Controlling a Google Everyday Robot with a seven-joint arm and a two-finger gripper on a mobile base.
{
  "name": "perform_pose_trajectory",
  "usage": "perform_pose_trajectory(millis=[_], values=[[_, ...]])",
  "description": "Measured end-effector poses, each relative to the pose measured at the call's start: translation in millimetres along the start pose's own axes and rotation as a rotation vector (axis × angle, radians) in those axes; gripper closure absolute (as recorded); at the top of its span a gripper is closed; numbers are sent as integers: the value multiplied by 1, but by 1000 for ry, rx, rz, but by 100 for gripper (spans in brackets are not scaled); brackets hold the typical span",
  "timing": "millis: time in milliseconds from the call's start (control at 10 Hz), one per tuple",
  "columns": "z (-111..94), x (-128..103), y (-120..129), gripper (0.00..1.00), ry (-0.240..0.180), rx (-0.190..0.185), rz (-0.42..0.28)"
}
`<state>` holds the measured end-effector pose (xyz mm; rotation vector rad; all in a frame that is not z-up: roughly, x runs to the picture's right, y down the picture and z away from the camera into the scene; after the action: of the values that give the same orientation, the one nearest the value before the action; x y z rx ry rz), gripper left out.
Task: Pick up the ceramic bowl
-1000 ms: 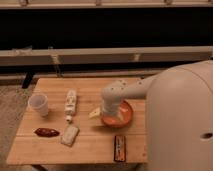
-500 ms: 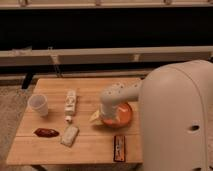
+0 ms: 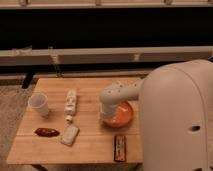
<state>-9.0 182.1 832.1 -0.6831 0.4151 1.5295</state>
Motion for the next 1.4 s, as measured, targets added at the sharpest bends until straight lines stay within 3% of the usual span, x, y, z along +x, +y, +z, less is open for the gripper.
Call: perform_pose_trajectory(millis=[300,600,900,1200,1400], values=[[-15,2,-7,100,8,-24,-10],[-30,-3,5,100,20,-83,-46],[-60,-3,12,100,18,-147,-88],[-82,-6,14,100,17,-184,-116],[-83,-8,19,100,16,-198,-142]])
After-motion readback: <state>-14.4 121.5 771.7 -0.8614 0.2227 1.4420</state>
